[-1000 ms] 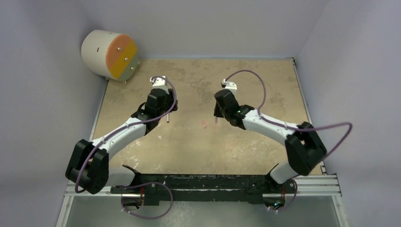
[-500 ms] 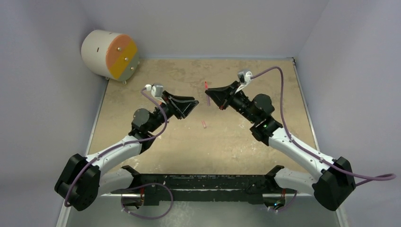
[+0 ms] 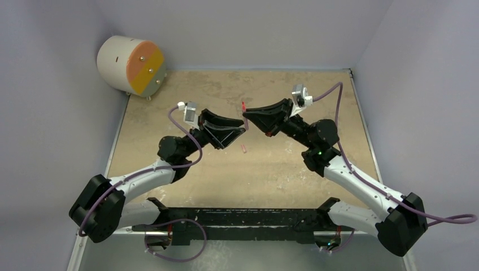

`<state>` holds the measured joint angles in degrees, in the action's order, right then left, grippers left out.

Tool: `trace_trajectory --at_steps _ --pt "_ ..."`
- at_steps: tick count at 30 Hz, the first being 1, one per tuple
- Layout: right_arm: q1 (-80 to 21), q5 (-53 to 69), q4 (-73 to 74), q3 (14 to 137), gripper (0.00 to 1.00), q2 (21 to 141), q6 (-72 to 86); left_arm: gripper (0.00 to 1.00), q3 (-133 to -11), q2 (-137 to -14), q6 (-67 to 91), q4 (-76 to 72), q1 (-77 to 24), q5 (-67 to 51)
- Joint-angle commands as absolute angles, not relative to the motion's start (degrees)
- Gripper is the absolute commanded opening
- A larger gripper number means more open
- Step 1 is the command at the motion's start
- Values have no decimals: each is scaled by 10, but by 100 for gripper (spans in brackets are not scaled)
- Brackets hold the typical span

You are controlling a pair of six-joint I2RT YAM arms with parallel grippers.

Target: Insert the pens into the pen caps

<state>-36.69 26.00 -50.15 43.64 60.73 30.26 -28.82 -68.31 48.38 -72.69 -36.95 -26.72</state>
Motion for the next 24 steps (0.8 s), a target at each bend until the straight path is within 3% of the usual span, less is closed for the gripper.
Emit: trace_trajectory --at_steps 1,7,11,12,14,16,18,22,24 --pt "-367 293 -567 438 0 606 331 42 -327 -697 472 -756 -378 -277" --pt "-367 313 -613 418 0 622 363 35 -350 -718 474 -768 -381 -284" --pt "-367 320 -616 414 0 624 370 3 -358 -722 467 -765 -381 -284" --pt "-367 318 -612 414 0 622 369 0 -358 -722 466 -764 -381 -283" --pt "-367 308 -591 417 0 617 356 0 -358 -719 461 -752 -381 -287" --pt "-367 285 -548 426 20 609 328 0 -361 -712 449 -726 -381 -293" --pt "-367 257 -497 445 34 601 290 0 -373 -700 416 -659 -381 -309" --pt "-367 208 -391 484 36 590 227 0 -411 -673 293 -464 -381 -318" --pt "-367 192 -370 484 28 582 209 0 -428 -668 247 -400 -381 -317"
